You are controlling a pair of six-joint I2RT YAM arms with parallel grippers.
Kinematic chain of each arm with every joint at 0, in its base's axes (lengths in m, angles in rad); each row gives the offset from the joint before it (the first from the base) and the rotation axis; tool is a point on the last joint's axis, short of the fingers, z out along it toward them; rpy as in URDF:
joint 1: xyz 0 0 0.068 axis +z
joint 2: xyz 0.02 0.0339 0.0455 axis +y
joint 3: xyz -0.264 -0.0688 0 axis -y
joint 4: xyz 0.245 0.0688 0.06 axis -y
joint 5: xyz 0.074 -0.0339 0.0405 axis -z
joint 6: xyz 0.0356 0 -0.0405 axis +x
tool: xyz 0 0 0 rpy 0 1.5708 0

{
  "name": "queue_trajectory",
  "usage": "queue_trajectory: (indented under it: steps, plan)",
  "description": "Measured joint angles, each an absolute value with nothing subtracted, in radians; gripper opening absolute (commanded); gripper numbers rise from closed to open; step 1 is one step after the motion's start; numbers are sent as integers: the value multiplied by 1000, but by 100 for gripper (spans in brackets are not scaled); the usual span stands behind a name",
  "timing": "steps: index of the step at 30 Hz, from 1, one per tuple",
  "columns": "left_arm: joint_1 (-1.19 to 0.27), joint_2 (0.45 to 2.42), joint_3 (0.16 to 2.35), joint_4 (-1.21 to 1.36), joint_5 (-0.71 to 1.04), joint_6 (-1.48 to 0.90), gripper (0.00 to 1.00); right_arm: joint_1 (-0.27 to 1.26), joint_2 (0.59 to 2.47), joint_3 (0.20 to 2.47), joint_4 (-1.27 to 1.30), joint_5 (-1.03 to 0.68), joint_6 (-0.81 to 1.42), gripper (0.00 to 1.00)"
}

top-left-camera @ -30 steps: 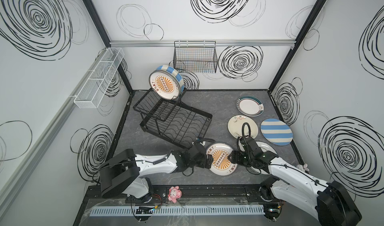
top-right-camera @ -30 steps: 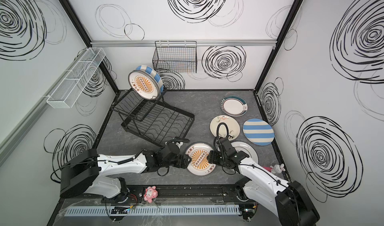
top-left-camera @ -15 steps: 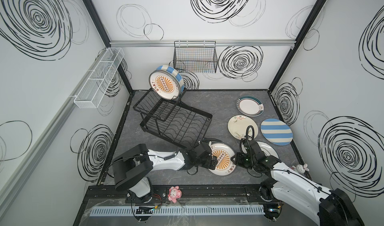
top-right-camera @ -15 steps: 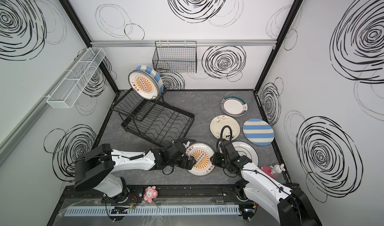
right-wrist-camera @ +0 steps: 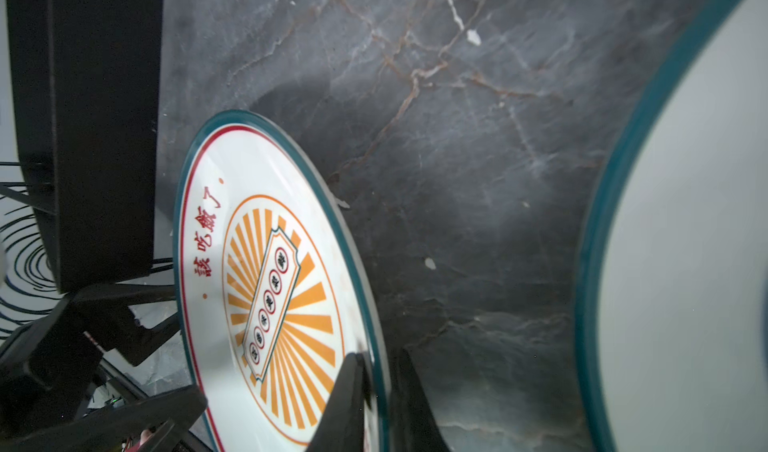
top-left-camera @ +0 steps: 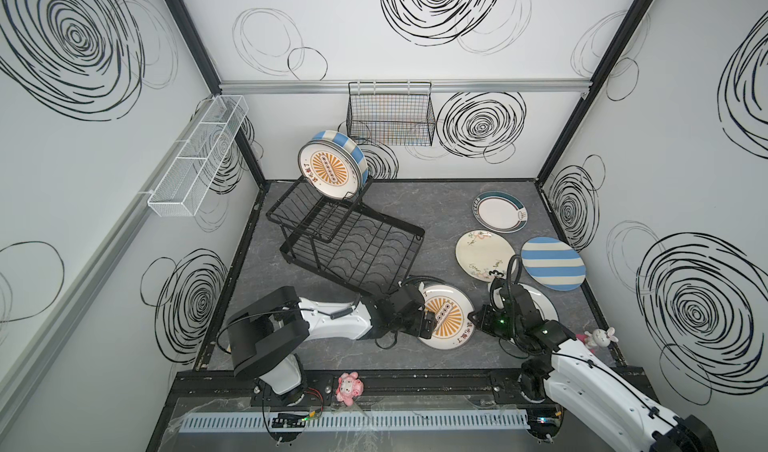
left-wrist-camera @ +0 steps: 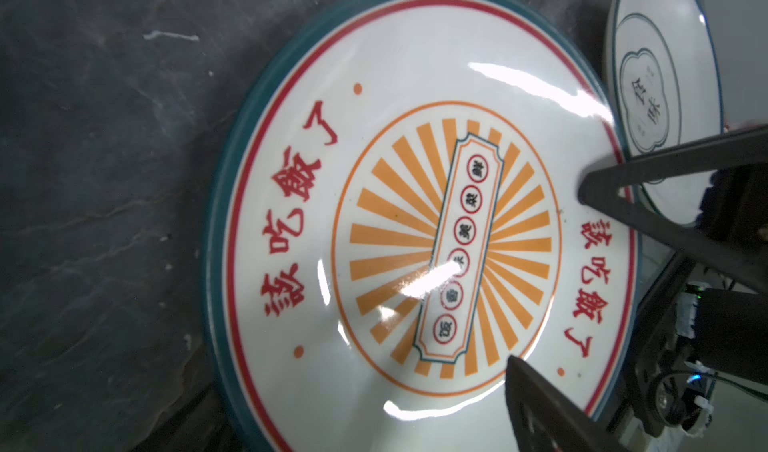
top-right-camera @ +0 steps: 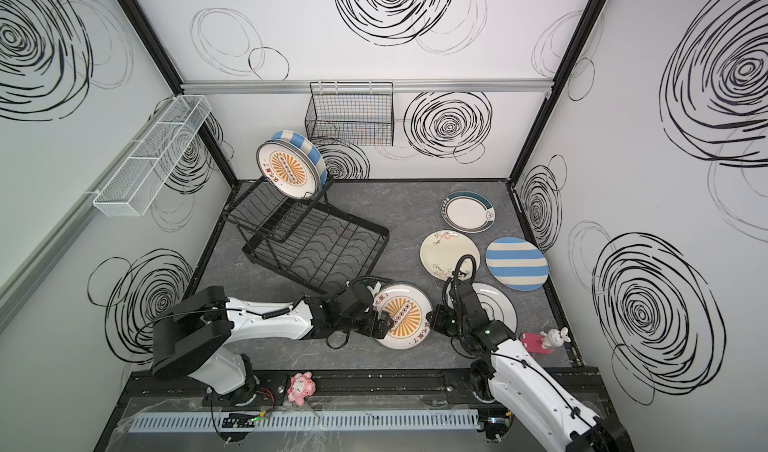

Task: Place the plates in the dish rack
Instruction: 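Push the sunburst plate with the left gripper toward the right gripper and pinch its rim, then lift the sunburst plate upright with the right gripper while the left gripper draws back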

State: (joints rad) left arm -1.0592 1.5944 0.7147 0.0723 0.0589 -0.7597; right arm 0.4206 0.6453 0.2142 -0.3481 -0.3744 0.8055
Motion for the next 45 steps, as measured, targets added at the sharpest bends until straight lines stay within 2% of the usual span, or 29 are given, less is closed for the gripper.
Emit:
queue_trajectory:
  steps: [7, 16, 20, 26, 32, 35, 39, 45]
  plan:
    - [-1059, 1593, 722, 76, 93, -759, 96, 403, 554, 292, -439, -337, 790, 0]
    - [-1044, 1438, 748, 39, 131, -759, 96, 352, 694, 586, -541, -250, 638, 0]
    - [-986, 1325, 732, -21, 142, -758, 96, 320, 756, 704, -551, -228, 554, 0]
    - [-820, 1049, 662, -176, 141, -738, 96, 305, 851, 847, -543, -219, 440, 0]
    - [-543, 833, 640, -379, 157, -659, 96, 318, 945, 951, -483, -265, 368, 0]
    - [-414, 776, 641, -437, 206, -623, 96, 391, 981, 1008, -439, -228, 318, 0]
    - [-239, 752, 649, -481, 292, -586, 96, 566, 1045, 1133, -380, -118, 223, 0]
    - [-53, 736, 653, -527, 362, -545, 96, 706, 1105, 1232, -210, -29, 113, 0]
